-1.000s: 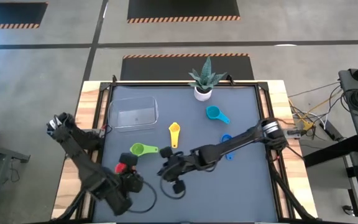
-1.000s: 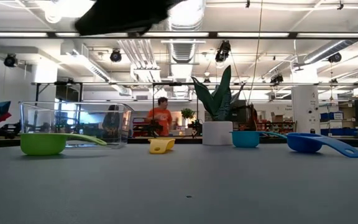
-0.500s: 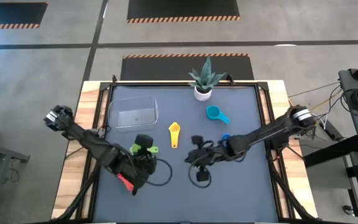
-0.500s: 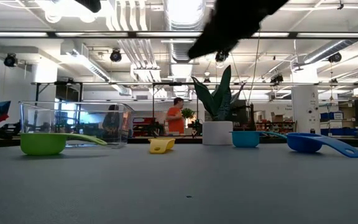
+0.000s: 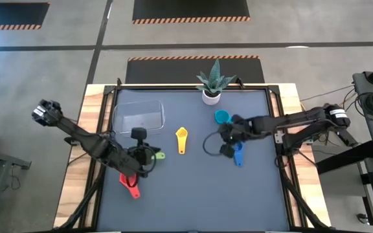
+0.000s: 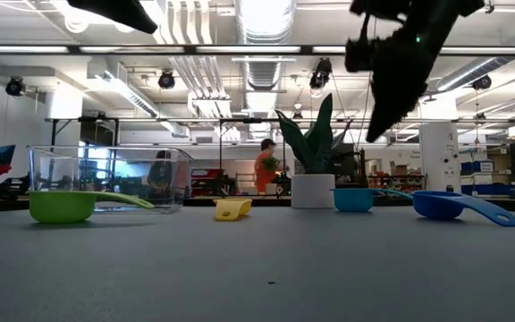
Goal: Nest measuring cups in basket
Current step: Stack the light blue measuring cup on top of the red measuring cup
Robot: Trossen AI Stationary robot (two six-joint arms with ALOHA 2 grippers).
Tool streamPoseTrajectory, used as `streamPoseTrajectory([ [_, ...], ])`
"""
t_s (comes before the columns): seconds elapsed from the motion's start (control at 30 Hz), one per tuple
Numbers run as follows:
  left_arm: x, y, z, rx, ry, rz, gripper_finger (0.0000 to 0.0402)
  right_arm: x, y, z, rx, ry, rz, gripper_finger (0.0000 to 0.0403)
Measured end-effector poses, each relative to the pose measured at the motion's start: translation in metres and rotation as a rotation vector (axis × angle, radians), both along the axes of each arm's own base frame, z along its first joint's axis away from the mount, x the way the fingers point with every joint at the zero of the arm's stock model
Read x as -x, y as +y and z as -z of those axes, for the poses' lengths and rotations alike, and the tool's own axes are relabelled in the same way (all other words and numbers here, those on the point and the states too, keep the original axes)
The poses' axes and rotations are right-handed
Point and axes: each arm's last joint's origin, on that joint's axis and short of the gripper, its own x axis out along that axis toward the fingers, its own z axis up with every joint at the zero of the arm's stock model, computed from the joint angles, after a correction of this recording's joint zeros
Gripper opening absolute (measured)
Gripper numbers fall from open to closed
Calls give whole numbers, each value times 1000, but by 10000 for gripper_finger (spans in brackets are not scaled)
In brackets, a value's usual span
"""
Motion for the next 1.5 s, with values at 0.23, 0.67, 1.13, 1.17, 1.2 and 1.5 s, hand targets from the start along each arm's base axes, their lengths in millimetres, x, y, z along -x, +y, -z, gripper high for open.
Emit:
streamPoseTrajectory([
  [0.23, 11, 10, 3, -80, -107, -123, 0, 13, -44, 4, -1, 88, 168, 8],
  [0.67, 15, 16, 5, -185, -170, -250, 0, 30, -102, 8, -71, 99, 193, 64],
  [1.13, 15, 16, 5, -189, -165, -248, 0, 44, -115, 37, -22, 117, 99, 257],
  [1.17, 15, 16, 5, -190, -165, -248, 0, 45, -115, 40, -21, 115, 98, 265],
  [1.2, 15, 16, 5, -189, -165, -248, 0, 45, -114, 42, -20, 114, 99, 271],
  [1.5, 15, 16, 5, -191, -163, -248, 0, 47, -113, 61, 9, 43, 112, 284],
])
